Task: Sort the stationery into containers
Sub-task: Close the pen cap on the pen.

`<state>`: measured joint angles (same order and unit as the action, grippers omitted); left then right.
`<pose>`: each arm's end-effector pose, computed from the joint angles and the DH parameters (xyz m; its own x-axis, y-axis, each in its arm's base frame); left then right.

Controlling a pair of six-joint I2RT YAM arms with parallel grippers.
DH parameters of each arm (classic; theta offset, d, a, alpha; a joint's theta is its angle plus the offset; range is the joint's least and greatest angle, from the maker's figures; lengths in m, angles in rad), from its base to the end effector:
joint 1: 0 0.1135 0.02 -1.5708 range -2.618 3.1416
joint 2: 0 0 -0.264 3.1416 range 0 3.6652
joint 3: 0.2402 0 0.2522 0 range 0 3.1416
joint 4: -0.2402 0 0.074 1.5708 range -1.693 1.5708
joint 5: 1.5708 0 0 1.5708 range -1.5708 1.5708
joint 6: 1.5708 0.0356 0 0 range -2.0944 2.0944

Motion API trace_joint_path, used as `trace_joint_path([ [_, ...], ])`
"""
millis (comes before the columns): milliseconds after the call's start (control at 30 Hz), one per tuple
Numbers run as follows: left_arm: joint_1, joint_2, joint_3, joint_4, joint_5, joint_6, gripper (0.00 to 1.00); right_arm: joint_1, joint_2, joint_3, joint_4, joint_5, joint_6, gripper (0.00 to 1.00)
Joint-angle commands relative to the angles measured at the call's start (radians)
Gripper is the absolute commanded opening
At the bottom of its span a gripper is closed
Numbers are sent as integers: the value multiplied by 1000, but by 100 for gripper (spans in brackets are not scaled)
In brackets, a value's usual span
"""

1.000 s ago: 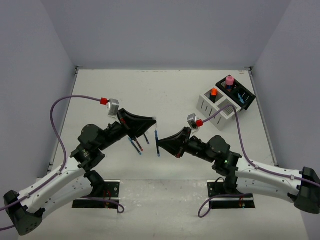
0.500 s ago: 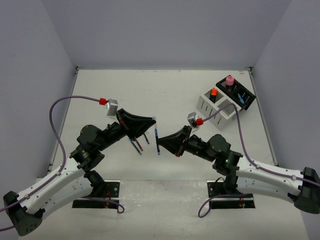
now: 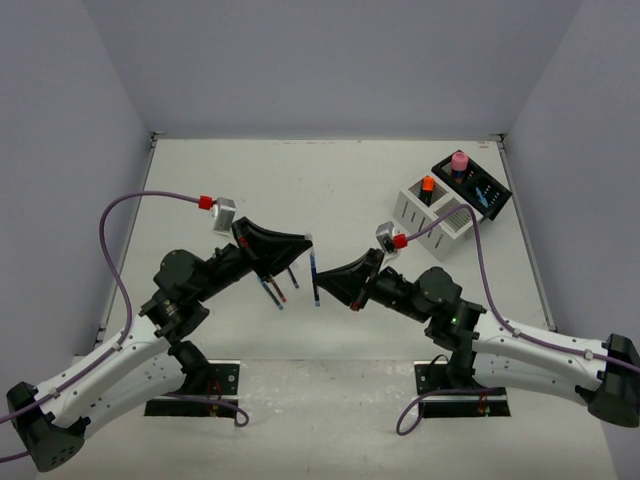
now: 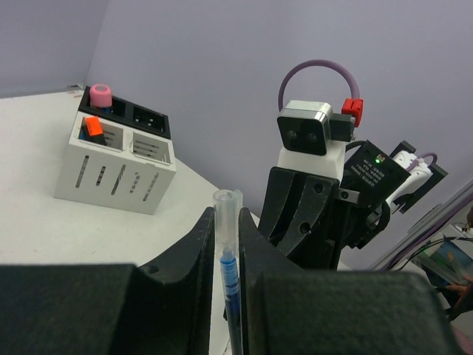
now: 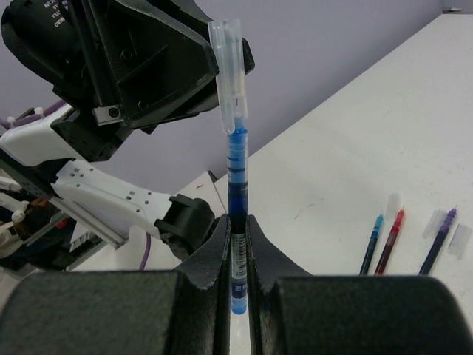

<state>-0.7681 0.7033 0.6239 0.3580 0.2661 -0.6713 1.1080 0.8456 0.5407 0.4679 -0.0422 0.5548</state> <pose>0.1170 -0.1261 0.3544 -0.3752 -0.4720 -0.7978 0.7903 0.2870 -0.5414 0.0900 0.1838 0.3125 -0.4192 0.3388 -0.8423 -0.8139 0.2710 0.5140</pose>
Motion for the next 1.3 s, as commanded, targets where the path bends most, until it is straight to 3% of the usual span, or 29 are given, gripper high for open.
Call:
trace_joint_path([
  [0,-2,2,-10,45,15,-16,0,6,9,62,20,18,-23,0],
  [467,-2,10,-19,24,5,-31,0,7,9,115,53,26,-84,0],
  [767,-2,36,31,-82,-85,-74,0,7,28,166,124,22,-171,0],
  [1100,-2,-8,8,-70,-146,-97,0,7,80,179,174,81,-98,0],
  [1267,-2,-18,-14,-46,-148,-86,0,6,98,251,101,130,-62,0],
])
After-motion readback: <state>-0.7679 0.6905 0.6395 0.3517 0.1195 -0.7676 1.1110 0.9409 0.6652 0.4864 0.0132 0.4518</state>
